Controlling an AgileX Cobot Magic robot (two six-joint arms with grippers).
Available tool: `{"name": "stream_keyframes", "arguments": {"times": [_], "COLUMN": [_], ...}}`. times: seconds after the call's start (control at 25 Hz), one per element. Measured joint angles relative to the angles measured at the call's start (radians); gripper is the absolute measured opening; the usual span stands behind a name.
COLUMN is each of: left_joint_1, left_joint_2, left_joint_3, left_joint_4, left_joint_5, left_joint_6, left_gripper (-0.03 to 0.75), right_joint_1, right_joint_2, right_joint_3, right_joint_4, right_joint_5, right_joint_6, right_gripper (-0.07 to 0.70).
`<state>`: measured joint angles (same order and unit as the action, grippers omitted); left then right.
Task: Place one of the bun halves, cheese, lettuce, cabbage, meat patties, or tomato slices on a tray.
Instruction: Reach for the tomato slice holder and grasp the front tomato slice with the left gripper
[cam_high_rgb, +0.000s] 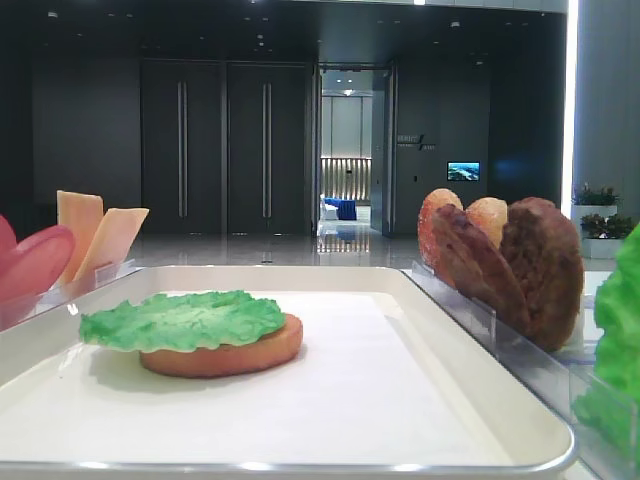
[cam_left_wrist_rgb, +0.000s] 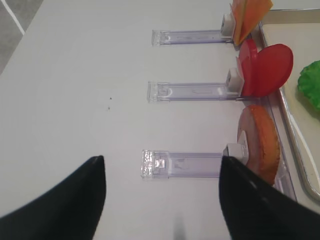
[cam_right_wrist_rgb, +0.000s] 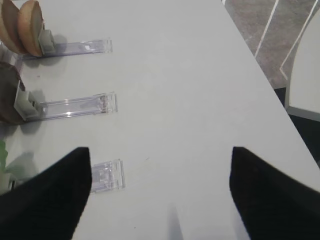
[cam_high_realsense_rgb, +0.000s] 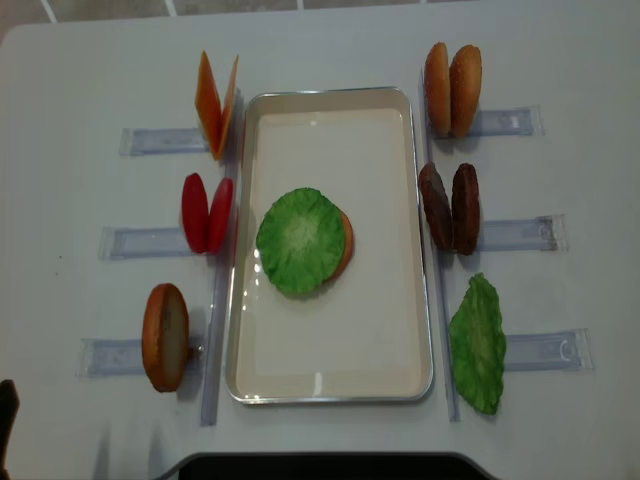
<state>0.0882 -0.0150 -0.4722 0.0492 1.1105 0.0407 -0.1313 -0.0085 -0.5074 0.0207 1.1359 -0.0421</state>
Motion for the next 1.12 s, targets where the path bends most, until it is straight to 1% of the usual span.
{"name": "stream_keyframes", "arguments": {"times": [1.12], "left_joint_1": [0.000], "left_joint_2": [0.000], "left_joint_3": [0.000], "left_joint_4": [0.000], "left_joint_5": [0.000], "left_joint_6": [0.000], "left_gripper": [0.534], "right_joint_1": [0.000], "right_joint_2": [0.000], "right_joint_3": [0.000], "right_joint_4": [0.000], "right_joint_5": [0.000], "right_joint_6": [0.000], "right_gripper": [0.538]}}
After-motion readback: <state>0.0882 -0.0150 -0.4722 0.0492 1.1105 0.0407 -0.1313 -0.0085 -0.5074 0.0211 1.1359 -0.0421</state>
